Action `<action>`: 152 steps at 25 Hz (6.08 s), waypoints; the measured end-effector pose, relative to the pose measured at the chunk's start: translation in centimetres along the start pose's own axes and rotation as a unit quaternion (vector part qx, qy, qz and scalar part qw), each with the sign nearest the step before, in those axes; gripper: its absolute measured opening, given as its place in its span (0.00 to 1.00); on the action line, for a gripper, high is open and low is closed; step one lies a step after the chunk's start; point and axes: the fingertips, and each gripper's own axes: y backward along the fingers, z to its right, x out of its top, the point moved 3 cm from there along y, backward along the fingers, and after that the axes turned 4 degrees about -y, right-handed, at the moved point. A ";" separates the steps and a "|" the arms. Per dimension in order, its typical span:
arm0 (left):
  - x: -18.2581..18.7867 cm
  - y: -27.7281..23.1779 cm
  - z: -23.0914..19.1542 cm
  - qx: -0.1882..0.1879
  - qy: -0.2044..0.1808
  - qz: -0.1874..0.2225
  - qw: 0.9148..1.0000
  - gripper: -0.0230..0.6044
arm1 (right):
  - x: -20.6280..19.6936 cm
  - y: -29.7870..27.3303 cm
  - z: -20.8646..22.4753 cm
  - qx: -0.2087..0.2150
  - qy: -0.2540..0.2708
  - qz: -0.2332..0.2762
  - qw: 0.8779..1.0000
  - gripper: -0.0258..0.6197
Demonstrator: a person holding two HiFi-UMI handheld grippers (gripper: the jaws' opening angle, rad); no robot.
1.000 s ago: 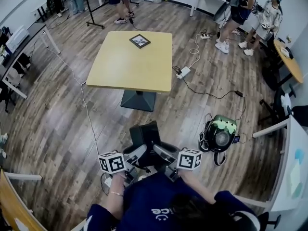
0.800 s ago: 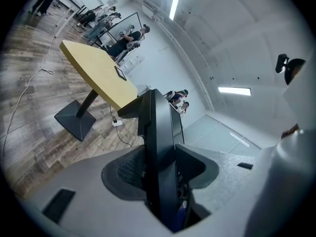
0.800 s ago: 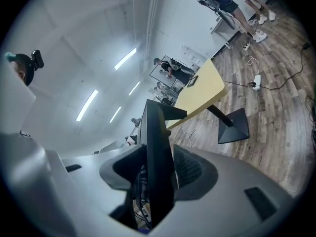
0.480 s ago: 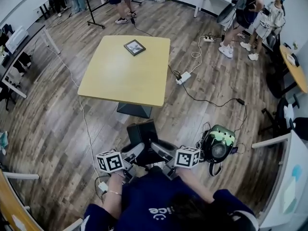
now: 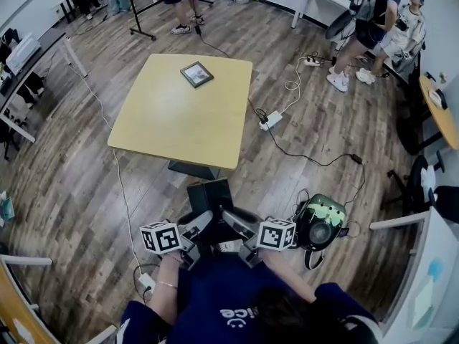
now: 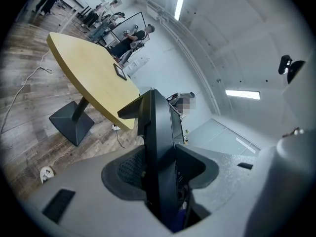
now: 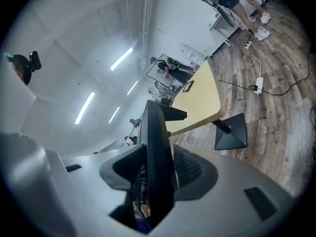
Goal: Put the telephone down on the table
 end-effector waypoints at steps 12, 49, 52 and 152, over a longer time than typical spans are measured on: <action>6.8 -3.6 -3.8 -0.010 -0.011 -0.027 1.000 0.34 | 5.3 -5.4 1.9 -0.016 -0.013 0.029 0.999 0.35; 31.0 -8.2 -18.1 -0.086 -0.028 -0.106 0.990 0.34 | 19.3 -28.0 2.1 -0.082 -0.022 0.108 0.991 0.35; 32.2 -8.8 -18.2 -0.084 -0.032 -0.101 0.991 0.34 | 20.6 -28.6 2.1 -0.077 -0.020 0.104 0.991 0.35; 39.6 -16.3 -25.8 0.137 -0.195 0.019 0.971 0.37 | 34.1 -32.7 12.6 -0.211 0.139 0.080 0.964 0.54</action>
